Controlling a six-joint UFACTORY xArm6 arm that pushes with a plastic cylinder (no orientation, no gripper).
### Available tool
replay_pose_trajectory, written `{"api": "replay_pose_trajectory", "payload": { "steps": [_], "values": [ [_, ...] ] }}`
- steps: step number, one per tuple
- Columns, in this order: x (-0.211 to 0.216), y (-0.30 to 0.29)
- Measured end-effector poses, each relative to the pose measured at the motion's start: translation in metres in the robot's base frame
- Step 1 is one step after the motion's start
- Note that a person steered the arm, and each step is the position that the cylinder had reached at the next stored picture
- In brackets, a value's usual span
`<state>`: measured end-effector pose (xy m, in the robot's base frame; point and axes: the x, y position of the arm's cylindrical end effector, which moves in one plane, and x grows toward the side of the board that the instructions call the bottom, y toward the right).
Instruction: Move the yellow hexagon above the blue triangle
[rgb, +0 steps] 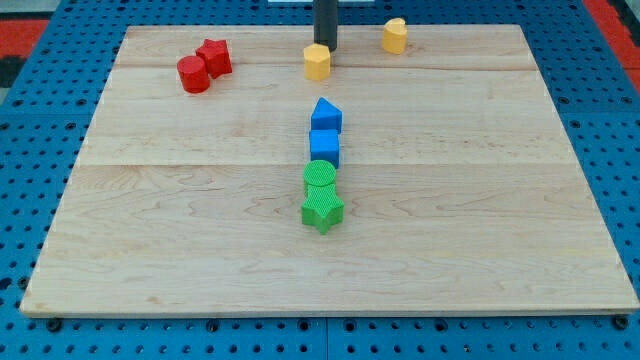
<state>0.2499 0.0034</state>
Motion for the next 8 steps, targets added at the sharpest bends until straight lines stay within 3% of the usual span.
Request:
{"api": "replay_pose_trajectory", "payload": {
  "steps": [1,2,3,5,8],
  "values": [
    [0.022,0.018],
    [-0.016,-0.001],
    [-0.002,-0.047],
    [0.045,-0.036],
    [0.037,-0.008]
  ]
}}
